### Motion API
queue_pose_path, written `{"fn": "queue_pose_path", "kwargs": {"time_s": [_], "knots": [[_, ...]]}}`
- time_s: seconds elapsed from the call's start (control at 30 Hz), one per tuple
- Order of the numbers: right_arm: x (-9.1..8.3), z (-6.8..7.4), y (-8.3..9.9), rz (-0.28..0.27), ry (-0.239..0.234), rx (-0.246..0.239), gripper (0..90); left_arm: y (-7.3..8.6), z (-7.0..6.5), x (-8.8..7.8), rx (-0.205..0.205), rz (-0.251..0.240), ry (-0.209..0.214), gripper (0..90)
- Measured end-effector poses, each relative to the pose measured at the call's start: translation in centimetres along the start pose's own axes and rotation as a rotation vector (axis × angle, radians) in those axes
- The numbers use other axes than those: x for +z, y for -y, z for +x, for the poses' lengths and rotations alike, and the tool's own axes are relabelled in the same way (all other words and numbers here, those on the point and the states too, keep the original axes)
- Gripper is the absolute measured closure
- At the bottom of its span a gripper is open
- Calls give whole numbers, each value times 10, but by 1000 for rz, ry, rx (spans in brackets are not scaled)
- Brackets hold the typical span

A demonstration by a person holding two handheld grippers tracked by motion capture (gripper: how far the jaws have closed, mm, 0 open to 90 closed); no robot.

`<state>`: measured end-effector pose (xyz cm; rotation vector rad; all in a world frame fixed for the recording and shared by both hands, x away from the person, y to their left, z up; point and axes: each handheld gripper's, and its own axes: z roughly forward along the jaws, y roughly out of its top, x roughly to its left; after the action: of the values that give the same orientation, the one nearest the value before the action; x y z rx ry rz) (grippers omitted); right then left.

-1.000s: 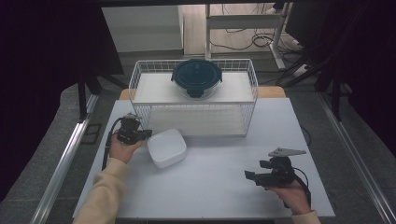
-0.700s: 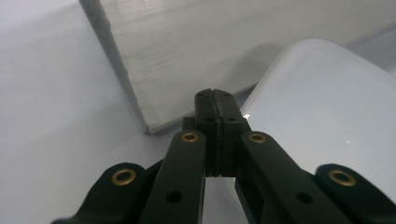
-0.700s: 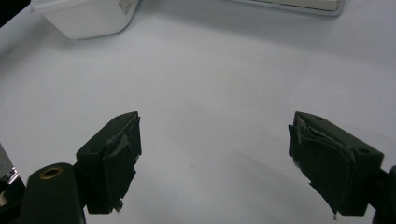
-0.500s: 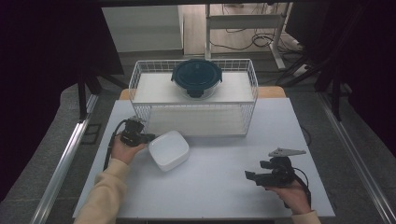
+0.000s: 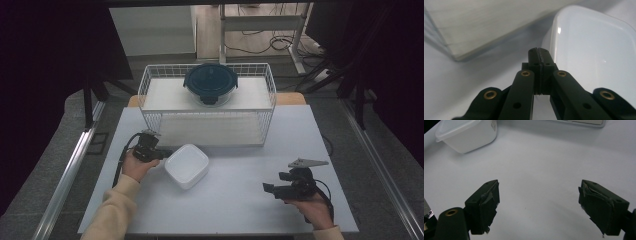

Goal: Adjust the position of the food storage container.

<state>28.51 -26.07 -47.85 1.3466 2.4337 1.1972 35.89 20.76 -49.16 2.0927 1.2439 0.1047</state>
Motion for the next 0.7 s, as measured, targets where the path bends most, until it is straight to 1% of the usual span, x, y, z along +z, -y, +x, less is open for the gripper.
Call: {"fn": "queue_pose_path", "kwargs": {"time_s": [0.03,0.1,0.13,0.17,0.2,0.23,0.33,0.53,0.7], "knots": [[0,0,0,2,0,0,166,0,-1,0,11,9,8,900],[0,0,0,2,-1,-1,166,0,-4,1,11,15,19,900],[0,0,0,5,-2,-1,166,0,-6,2,-1,7,19,900],[0,1,0,6,-3,-2,166,0,-7,2,-2,11,24,900],[0,2,0,6,-4,-5,166,0,-8,2,3,18,28,900],[0,2,-1,6,-6,-7,166,0,-9,3,-1,15,29,900],[0,2,-1,7,-7,-9,166,0,-11,3,2,20,39,900],[2,2,0,17,-2,-1,165,2,-17,4,5,26,66,900],[2,2,0,18,-4,-4,165,5,-23,4,24,42,85,900]]}}
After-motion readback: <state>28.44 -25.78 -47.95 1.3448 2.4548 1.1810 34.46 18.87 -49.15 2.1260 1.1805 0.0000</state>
